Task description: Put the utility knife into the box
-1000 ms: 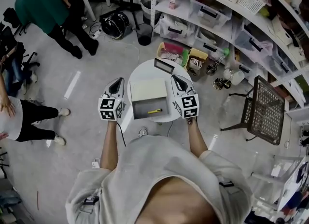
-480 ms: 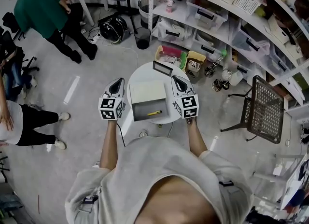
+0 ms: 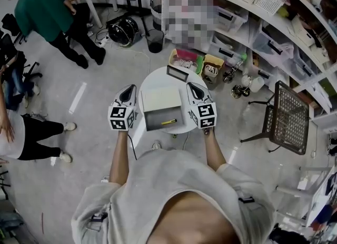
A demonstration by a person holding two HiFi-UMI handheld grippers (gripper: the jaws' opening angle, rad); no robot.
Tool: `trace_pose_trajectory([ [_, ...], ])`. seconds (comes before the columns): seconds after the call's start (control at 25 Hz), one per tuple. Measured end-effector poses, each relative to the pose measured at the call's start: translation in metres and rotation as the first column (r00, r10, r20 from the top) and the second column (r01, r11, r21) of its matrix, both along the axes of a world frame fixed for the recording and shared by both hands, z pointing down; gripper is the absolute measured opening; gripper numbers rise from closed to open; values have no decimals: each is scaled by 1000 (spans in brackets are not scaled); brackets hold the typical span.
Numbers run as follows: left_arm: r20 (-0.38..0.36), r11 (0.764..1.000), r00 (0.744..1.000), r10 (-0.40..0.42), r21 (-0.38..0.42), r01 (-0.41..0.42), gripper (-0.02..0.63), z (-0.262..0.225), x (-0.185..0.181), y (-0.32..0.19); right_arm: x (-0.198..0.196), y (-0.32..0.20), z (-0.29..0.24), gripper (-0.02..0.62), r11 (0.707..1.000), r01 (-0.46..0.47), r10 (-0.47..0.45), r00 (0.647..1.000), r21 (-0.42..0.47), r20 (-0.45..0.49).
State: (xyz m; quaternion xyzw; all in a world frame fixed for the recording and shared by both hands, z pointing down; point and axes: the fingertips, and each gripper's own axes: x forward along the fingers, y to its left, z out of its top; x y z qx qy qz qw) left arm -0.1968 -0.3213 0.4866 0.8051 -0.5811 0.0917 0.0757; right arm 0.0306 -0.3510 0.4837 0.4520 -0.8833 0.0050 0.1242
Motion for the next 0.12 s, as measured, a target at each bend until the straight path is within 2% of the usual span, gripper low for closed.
trace_pose_trajectory([
  [0.12, 1, 1000, 1000, 2, -1, -2, 18, 1, -1, 0, -2, 0, 1, 31, 1000, 0, 0, 1000, -1, -2],
])
